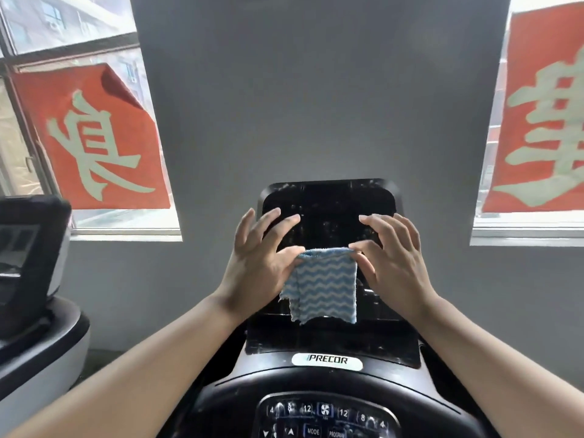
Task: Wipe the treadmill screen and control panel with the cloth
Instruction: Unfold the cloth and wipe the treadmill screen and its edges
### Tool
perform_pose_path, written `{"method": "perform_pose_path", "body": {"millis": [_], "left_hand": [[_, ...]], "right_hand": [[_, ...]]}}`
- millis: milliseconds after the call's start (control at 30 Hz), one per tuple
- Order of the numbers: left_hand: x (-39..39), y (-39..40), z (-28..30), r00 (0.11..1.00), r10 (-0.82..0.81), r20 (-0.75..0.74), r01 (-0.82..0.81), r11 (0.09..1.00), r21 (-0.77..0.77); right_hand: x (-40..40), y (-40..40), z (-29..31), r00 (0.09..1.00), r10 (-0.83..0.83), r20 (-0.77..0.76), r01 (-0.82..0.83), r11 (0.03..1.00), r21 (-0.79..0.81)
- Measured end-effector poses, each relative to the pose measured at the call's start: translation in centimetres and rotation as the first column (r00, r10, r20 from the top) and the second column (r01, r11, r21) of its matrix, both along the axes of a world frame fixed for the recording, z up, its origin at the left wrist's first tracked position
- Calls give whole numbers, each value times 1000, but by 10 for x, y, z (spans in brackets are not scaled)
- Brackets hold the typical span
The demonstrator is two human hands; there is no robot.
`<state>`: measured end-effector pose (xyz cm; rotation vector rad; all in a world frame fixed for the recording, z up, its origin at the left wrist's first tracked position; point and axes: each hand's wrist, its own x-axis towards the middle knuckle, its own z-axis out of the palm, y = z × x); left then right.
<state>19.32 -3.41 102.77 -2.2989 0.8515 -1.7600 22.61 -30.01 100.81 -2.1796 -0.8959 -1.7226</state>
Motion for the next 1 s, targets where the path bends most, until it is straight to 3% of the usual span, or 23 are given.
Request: {"method": "perform_pose_path", "body": {"millis": [567, 1000], "left_hand": [[108, -5, -47, 936, -247, -252, 253, 968, -9], [224, -87, -65, 931, -225, -286, 193, 972, -136]], "right_hand": [[26, 1, -61, 928, -339, -156, 341, 940, -12], [161, -80, -66, 947, -296, -128, 295, 955, -24]]}}
